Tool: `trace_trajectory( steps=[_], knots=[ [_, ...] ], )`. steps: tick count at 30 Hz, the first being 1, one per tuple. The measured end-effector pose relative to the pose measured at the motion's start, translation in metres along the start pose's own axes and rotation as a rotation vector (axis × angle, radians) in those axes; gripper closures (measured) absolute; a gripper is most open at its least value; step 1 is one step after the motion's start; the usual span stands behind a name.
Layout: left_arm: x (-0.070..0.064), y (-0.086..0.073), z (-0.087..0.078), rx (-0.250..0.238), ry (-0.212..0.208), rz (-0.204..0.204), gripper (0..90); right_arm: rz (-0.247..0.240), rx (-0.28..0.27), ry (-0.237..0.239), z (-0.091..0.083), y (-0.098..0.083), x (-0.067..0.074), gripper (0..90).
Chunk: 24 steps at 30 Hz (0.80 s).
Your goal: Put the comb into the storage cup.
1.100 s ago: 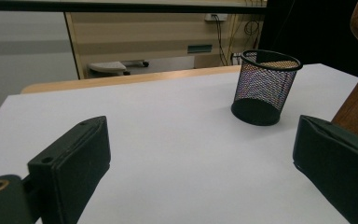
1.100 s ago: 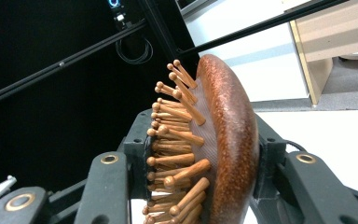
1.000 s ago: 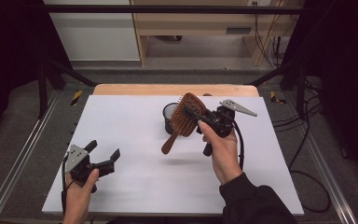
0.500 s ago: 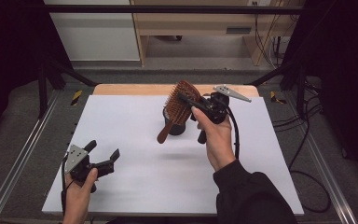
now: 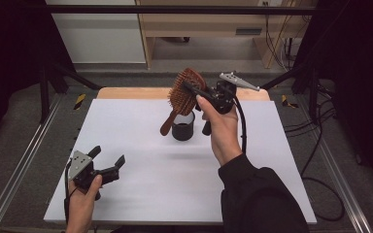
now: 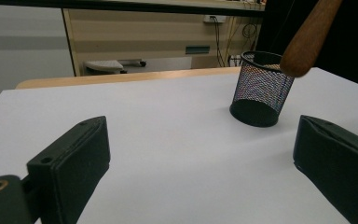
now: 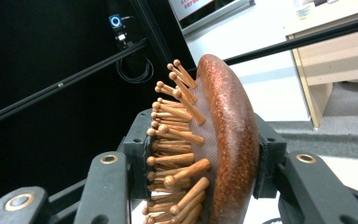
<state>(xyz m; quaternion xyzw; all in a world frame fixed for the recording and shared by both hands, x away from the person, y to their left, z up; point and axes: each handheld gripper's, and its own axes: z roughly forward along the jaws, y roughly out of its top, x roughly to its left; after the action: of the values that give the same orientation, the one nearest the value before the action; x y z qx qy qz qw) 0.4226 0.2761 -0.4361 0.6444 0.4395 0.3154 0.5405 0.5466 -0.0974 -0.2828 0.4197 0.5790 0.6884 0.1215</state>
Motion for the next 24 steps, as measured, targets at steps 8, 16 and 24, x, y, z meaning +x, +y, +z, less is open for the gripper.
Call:
trace_trajectory(
  steps=[8, 16, 24],
  knots=[
    [0.0, -0.001, 0.0, 0.002, -0.005, 0.032, 4.2, -0.007, -0.044, -0.003, 0.005, 0.028, 0.002, 52.3],
    [0.002, -0.001, -0.001, -0.009, 0.004, 0.025, 3.9, -0.048, -0.048, -0.031, 0.011, 0.043, 0.003, 52.3],
    [0.002, -0.002, 0.0, -0.003, 0.002, 0.027, 3.9, -0.057, -0.047, -0.044, 0.016, 0.048, 0.0, 52.2]
  ],
)
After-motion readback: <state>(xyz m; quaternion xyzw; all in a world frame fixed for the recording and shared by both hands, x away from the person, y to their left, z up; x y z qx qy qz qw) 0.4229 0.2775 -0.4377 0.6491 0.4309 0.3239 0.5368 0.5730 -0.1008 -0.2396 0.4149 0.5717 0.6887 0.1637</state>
